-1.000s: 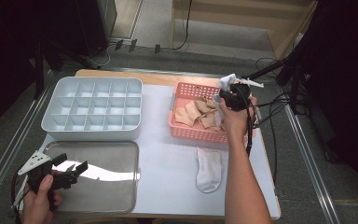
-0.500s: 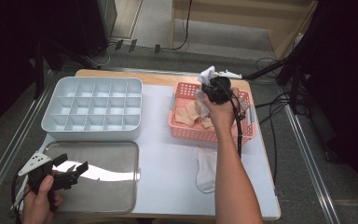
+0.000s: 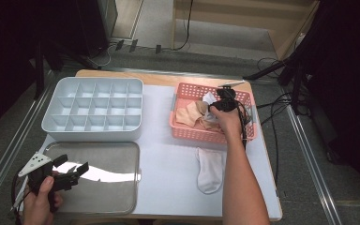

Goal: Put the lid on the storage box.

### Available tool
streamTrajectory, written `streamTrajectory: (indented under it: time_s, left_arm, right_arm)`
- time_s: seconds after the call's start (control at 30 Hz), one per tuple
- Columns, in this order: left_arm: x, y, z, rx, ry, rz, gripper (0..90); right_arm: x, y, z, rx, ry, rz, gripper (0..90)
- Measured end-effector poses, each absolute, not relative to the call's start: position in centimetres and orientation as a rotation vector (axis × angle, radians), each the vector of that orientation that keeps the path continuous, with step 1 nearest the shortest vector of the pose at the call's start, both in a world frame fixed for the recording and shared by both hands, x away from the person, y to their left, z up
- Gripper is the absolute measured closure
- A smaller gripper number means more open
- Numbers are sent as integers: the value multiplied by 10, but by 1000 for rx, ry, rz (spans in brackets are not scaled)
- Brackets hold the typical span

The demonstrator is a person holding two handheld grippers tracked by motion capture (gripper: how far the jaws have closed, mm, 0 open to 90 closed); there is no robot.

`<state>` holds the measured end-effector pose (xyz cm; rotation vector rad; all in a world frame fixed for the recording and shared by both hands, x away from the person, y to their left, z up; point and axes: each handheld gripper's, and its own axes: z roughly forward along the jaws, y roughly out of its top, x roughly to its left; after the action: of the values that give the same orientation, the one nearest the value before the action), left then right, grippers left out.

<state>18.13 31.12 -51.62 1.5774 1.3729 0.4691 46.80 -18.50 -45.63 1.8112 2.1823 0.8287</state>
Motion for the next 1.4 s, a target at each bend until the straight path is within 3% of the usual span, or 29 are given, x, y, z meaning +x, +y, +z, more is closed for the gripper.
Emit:
streamTrajectory:
  time_s: [0.13,0.37,0.4,0.57,0.67,1.4]
  left_arm:
    - [182,311,-516,1576,1373,470,59]
    - [182,310,-516,1580,1372,469,58]
    - [181,310,-516,1580,1371,470,59]
    - [181,312,-516,1571,1375,468,59]
    - [181,313,-516,1573,1374,469,59]
    - [183,305,-514,1578,1358,479,59]
  right_arm:
    - [473,-185,-458,1878,2174,823,515]
    - [484,-177,-466,1911,2214,692,362]
    - [486,-175,-469,1910,2216,672,372]
    - [486,-170,-472,1862,2153,567,700]
    - [483,-174,-467,1852,2127,610,824]
    - [431,-198,-421,1714,1857,1073,852]
